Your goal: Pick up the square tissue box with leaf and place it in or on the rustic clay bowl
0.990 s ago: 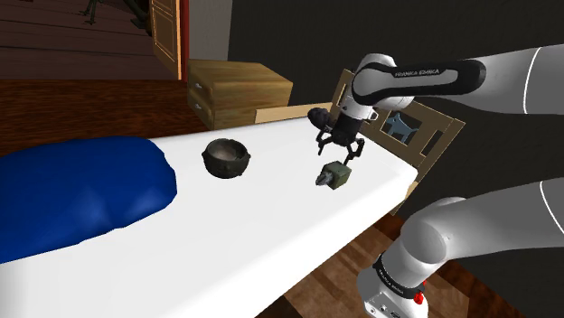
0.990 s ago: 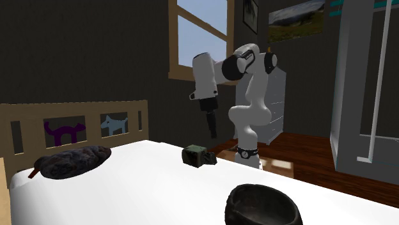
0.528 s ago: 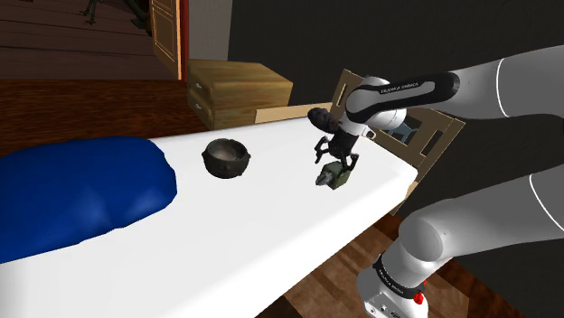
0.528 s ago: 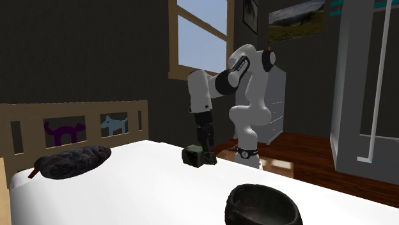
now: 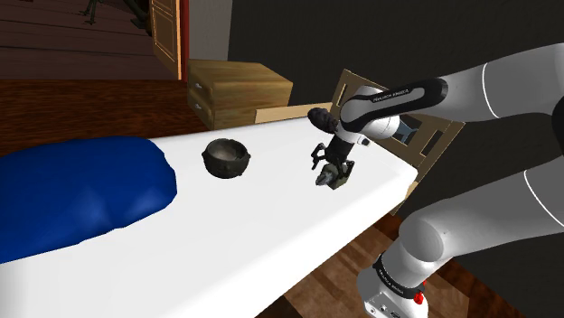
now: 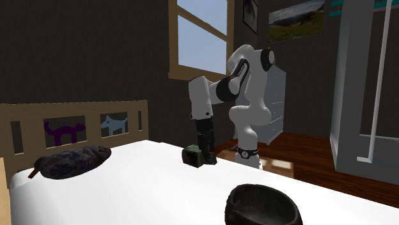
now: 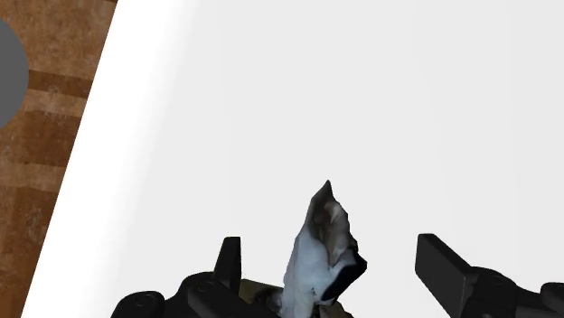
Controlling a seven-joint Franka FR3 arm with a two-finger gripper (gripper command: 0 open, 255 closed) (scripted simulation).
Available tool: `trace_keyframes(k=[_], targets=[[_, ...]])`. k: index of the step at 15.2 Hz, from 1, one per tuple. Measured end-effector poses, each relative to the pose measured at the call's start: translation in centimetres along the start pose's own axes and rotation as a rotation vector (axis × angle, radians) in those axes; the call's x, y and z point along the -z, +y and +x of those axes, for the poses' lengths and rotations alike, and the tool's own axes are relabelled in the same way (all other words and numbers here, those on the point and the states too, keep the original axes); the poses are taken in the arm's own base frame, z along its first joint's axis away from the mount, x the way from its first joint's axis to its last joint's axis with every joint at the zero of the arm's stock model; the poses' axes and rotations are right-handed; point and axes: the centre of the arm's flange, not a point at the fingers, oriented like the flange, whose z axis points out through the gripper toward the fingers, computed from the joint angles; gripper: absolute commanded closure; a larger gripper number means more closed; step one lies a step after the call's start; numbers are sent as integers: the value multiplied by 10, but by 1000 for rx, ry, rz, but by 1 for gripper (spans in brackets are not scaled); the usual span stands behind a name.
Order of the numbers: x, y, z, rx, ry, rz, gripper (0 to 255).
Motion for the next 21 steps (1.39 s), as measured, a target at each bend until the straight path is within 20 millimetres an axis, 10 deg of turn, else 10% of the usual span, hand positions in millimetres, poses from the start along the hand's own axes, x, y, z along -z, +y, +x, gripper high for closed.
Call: trace_keyframes(k=[3, 4, 21], targets=[[0, 0, 0, 0, 0, 0, 0], [0, 0, 0, 0, 0, 0, 255], [30, -3, -7, 0, 0, 0, 255]])
